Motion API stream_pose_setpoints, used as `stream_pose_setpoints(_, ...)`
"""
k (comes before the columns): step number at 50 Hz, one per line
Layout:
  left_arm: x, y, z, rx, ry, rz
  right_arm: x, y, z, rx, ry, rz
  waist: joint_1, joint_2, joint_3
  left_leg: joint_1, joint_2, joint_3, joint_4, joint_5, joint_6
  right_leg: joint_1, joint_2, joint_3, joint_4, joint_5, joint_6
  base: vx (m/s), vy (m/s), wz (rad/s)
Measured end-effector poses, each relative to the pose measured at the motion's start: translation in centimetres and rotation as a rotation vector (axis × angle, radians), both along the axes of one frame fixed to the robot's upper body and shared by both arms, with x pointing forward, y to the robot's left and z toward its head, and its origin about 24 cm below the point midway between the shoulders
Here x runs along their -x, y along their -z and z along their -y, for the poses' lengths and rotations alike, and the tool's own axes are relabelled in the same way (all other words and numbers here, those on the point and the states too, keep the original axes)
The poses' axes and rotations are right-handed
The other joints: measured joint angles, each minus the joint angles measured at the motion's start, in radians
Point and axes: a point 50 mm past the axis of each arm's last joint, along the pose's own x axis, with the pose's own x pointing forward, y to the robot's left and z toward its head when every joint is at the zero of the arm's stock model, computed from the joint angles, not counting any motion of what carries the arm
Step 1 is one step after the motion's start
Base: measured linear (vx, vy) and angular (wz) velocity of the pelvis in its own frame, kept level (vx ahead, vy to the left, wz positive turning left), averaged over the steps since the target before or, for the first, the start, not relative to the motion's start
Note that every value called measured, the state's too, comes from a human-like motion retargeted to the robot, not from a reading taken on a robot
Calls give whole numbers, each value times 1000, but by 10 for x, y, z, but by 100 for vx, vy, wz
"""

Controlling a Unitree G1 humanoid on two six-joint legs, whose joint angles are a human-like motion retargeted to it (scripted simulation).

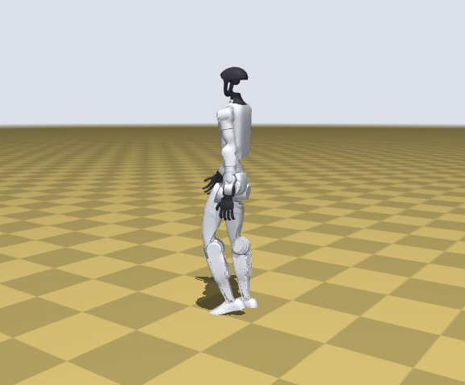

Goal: Walk run

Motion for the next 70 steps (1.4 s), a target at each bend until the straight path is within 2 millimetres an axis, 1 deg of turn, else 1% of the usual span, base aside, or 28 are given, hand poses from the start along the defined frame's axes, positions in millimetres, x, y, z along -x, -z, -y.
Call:
stream_pose_setpoints(2, 12, -1, 0, -3, -20, -34, -19, -9, -1, 3, 1, 63, 12, 26, 11, -20, 5, -37, -131, 14, -30, 38, 35, -4, -17, -12, -7, 42, 4, -8)
stream_pose_setpoints(5, 30, -3, 1, -10, -38, -90, -41, -21, -2, 11, 7, 141, 53, 56, 28, -42, 10, -97, -300, 34, -86, 103, 79, 25, -37, -34, -14, 48, 8, -48)
stream_pose_setpoints(7, 37, -4, 3, -11, -46, -120, -51, -27, -3, 16, 2, 176, 71, 61, 34, -53, 11, -126, -366, 27, -95, 139, 82, 42, -44, -48, -12, 44, 10, -42)
stream_pose_setpoints(10, 41, -4, 5, -10, -57, -139, -61, -34, -3, 26, -1, 211, 89, 60, 37, -62, -2, -153, -395, 11, -74, 179, 79, 59, -46, -67, -8, 51, 15, -29)
stream_pose_setpoints(14, 40, -3, 9, 11, -44, -141, -61, -34, -3, 30, 8, 213, 114, 73, 28, -34, -4, -111, -361, 23, -38, 226, 77, 90, -37, -73, 4, 50, 19, -43)
stream_pose_setpoints(15, 42, -3, 12, 17, -39, -144, -58, -32, -4, 30, 5, 200, 123, 77, 19, -20, 0, -96, -365, 40, -35, 240, 75, 105, -34, -68, 6, 68, 27, -66)
stream_pose_setpoints(18, 34, -3, 6, 30, -12, -148, -42, -21, -8, 22, -19, 133, 118, 84, -7, -42, 15, -78, -277, 15, -20, 248, 58, 122, 4, -18, 25, 53, 21, -42)
stream_pose_setpoints(20, 21, -1, 2, 25, 21, -130, -28, -12, -7, 25, -34, 78, 101, 93, -10, -29, 13, -89, -254, -12, -7, 249, 53, 99, 42, 42, 32, 40, 17, 10)
stream_pose_setpoints(22, 2, 0, -2, 12, 69, -85, -9, -3, -1, 27, -46, 10, 114, 106, -10, 5, 8, -88, -262, -34, 17, 246, 46, 64, 98, 116, 33, 38, 16, 0)
stream_pose_setpoints(25, -33, 2, -3, 0, 124, -1, 21, 9, 5, 49, -83, -93, 128, 135, -25, 43, 22, -81, -273, -69, 45, 193, 32, 33, 239, 241, 37, 39, 16, -26)
stream_pose_setpoints(28, -76, -1, -4, 3, 152, 118, 50, 18, 9, 80, -135, -184, 118, 171, -28, 72, 51, -78, -274, -105, 57, 75, 18, 6, 477, 342, 35, 43, 17, -29)
stream_pose_setpoints(30, -107, -5, -4, 1, 171, 205, 68, 22, 14, 92, -153, -244, 111, 188, -30, 84, 64, -76, -278, -124, 65, -24, -9, -33, 655, 316, 23, 27, 10, -18)
stream_pose_setpoints(32, -138, -12, -6, -4, 186, 287, 87, 26, 17, 89, -141, -303, 90, 187, -33, 91, 57, -81, -284, -136, 72, -128, -25, -38, 775, 217, 46, 25, 4, 8)
stream_pose_setpoints(34, -166, -21, -9, -13, 196, 367, 107, 29, 18, 73, -114, -361, 64, 181, -37, 102, 42, -90, -296, -143, 81, -218, -37, -35, 816, 165, 74, 31, 3, 26)
stream_pose_setpoints(35, -179, -26, -9, -18, 197, 408, 117, 30, 19, 62, -100, -391, 51, 179, -35, 110, 35, -96, -303, -145, 85, -258, -29, -24, 815, 143, 90, 34, 2, 29)
stream_pose_setpoints(37, -203, -36, -10, -23, 187, 489, 137, 31, 21, 43, -87, -450, 22, 172, -32, 131, 20, -102, -322, -147, 90, -320, -44, -38, 756, 102, 103, 28, 1, 22)
stream_pose_setpoints(40, -231, -52, -14, -35, 157, 598, 162, 31, 25, 35, -85, -533, -20, 150, -27, 168, -17, -103, -351, -157, 98, -378, -71, -42, 571, 92, 141, 34, 0, 16)
stream_pose_setpoints(43, -250, -64, -18, -49, 148, 670, 185, 30, 27, 32, -90, -600, -55, 120, -15, 221, -59, -108, -375, -172, 105, -397, -67, 10, 337, 108, 192, 39, -6, 19)
stream_pose_setpoints(47, -265, -74, -21, -53, 154, 714, 209, 28, 24, 3, -75, -659, -83, 86, 4, 301, -98, -128, -396, -199, 108, -407, -69, 69, 89, 79, 230, 42, -8, 29)
stream_pose_setpoints(50, -269, -76, -18, -51, 147, 722, 223, 26, 21, -30, -55, -691, -82, 73, 13, 358, -104, -143, -403, -218, 104, -403, -70, 61, -2, 77, 265, 53, -12, 23)
stream_pose_setpoints(52, -270, -75, -13, -42, 143, 721, 227, 26, 19, -49, -46, -698, -76, 71, 16, 385, -103, -147, -401, -233, 104, -403, -64, 60, 5, 81, 238, 53, -14, 16)
stream_pose_setpoints(53, -269, -75, -12, -38, 140, 721, 228, 26, 18, -54, -45, -698, -77, 72, 16, 395, -101, -150, -400, -240, 104, -403, -60, 67, 23, 88, 215, 54, -16, 23)
stream_pose_setpoints(55, -267, -72, -10, -29, 140, 712, 227, 26, 18, -60, -48, -692, -89, 72, 12, 414, -96, -162, -394, -252, 101, -398, -64, 49, 62, 100, 191, 51, -17, 41)
stream_pose_setpoints(60, -246, -58, -6, -20, 184, 632, 226, 27, 13, -72, -34, -679, -112, 67, -4, 462, -82, -209, -357, -231, 83, -363, -85, 9, 122, 206, 179, 60, -23, 54)
stream_pose_setpoints(63, -228, -47, 1, -3, 223, 580, 216, 29, 14, -69, -16, -652, -81, 63, -11, 456, -74, -203, -292, -140, 69, -346, -83, -1, 159, 173, 129, 54, -21, 14)
stream_pose_setpoints(65, -212, -39, 4, 8, 241, 541, 204, 30, 17, -53, -22, -623, -64, 48, -9, 448, -80, -189, -231, -42, 63, -314, -85, -1, 152, 146, 108, 50, -19, -3)
stream_pose_setpoints(68, -175, -25, 3, 21, 267, 448, 183, 31, 20, -14, -49, -570, -39, 16, -6, 426, -97, -143, -114, 115, 73, -246, -98, 12, 122, 112, 87, 50, -15, -17)
stream_pose_setpoints(70, -146, -16, 2, 19, 281, 375, 167, 32, 22, 8, -70, -530, -27, -5, -3, 391, -101, -102, -1, 191, 86, -205, -112, 19, 109, 90, 75, 38, -8, -4)
